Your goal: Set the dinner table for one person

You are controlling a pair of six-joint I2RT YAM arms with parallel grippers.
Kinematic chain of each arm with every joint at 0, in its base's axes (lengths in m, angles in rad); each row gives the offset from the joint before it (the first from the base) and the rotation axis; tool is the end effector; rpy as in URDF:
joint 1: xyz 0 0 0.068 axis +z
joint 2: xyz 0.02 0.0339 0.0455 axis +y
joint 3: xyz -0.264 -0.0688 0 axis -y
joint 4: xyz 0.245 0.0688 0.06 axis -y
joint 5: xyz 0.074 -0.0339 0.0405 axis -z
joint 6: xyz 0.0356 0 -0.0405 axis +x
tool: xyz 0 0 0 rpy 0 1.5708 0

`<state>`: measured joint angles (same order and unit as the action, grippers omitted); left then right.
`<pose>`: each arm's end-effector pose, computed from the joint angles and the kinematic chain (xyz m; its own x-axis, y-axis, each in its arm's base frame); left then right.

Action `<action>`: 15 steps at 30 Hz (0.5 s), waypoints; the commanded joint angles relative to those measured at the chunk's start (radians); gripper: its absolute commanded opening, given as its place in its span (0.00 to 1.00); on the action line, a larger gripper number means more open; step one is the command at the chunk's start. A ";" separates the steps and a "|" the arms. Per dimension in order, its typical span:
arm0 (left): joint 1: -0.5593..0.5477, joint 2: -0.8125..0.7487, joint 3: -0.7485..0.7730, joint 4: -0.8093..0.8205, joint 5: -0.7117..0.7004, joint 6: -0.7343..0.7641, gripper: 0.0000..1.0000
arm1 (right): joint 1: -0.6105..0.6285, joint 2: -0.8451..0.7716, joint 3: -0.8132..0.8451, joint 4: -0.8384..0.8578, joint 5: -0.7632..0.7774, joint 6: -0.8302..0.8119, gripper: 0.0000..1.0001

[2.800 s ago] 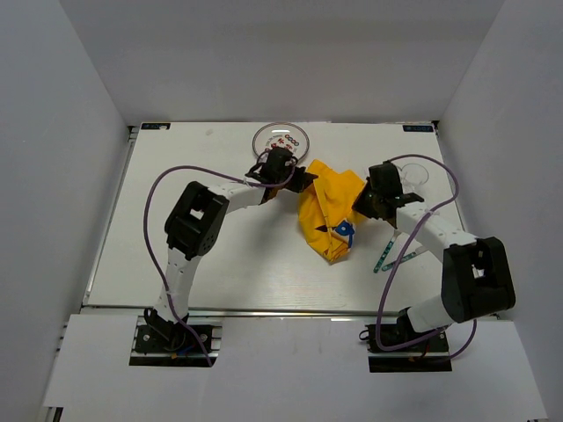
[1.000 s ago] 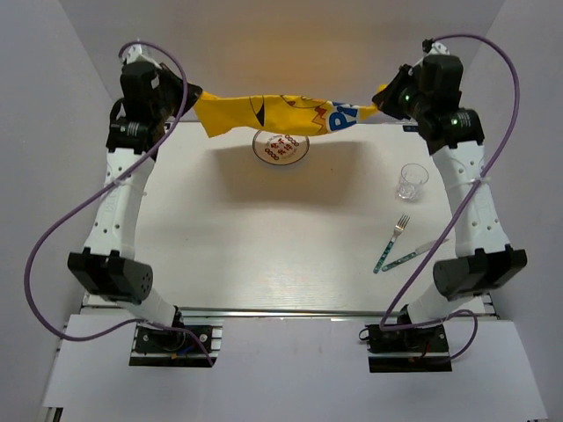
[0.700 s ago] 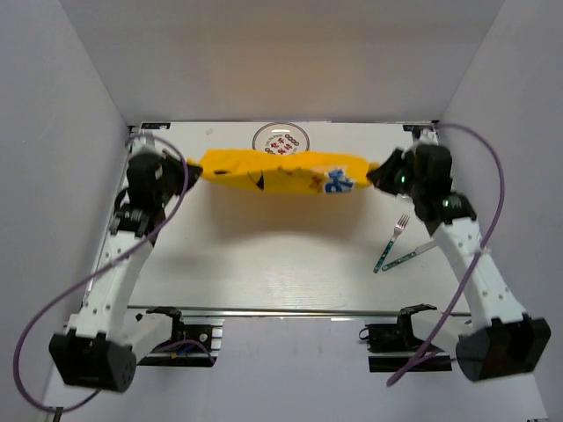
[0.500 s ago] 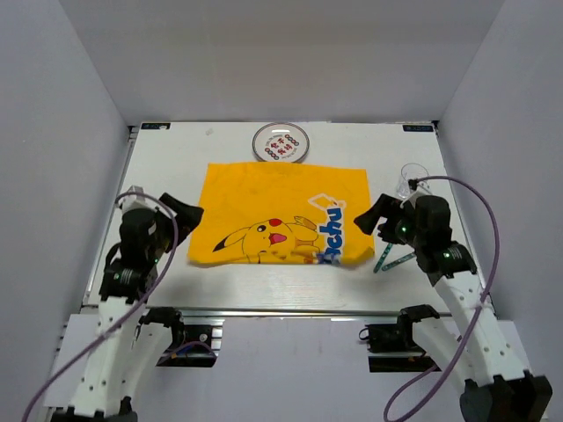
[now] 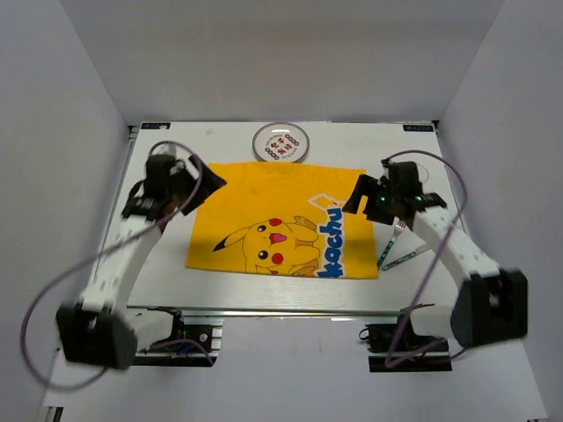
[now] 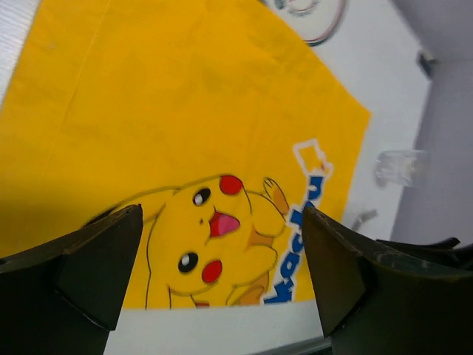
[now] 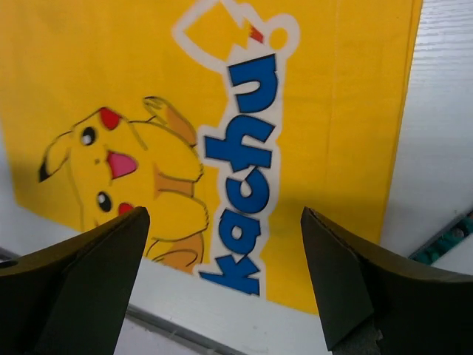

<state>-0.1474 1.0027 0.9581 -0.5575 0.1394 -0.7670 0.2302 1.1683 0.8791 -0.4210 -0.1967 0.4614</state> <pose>0.2124 -0.0365 0.3232 -0.5829 -0.6082 -0.5388 -0.2025 0.7509 -0.6286 0.2429 0.0641 0.2730 -0.7323 0.2768 -0.6222 -0.0470 0.8910 0.4517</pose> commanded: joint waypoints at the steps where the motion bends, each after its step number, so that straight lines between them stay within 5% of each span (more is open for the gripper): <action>1: -0.006 0.333 0.080 0.087 0.078 0.031 0.98 | 0.041 0.235 0.153 -0.013 0.048 -0.026 0.89; 7: -0.038 0.655 0.192 0.097 0.003 -0.002 0.98 | 0.115 0.605 0.484 -0.119 0.259 -0.047 0.89; 15: -0.109 0.761 0.127 -0.036 -0.219 -0.072 0.98 | 0.190 0.906 0.652 -0.205 0.349 -0.064 0.89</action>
<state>-0.2230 1.7885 1.1271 -0.5224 0.0444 -0.7921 0.3973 2.0251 1.5406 -0.5556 0.0952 0.4129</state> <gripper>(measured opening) 0.979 0.893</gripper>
